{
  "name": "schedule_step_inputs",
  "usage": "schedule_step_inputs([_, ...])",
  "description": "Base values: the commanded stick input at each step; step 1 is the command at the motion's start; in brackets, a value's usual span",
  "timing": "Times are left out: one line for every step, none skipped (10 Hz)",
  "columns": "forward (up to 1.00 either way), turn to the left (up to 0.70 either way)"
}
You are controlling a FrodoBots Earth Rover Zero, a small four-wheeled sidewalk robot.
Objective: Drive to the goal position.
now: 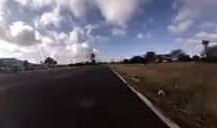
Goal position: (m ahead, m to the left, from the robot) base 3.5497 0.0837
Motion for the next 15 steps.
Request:
schedule_step_inputs([0.50, -0.13])
schedule_step_inputs([0.50, -0.05])
schedule_step_inputs([0.50, 0.00])
schedule_step_inputs([0.50, 0.00])
schedule_step_inputs([0.50, 0.00])
schedule_step_inputs([0.50, 0.00])
schedule_step_inputs([0.50, 0.00])
schedule_step_inputs([0.50, 0.00])
schedule_step_inputs([0.50, 0.00])
schedule_step_inputs([0.50, 0.00])
schedule_step_inputs([0.50, 0.00])
schedule_step_inputs([0.50, 0.00])
schedule_step_inputs([0.50, 0.00])
schedule_step_inputs([0.50, 0.00])
schedule_step_inputs([0.50, 0.00])
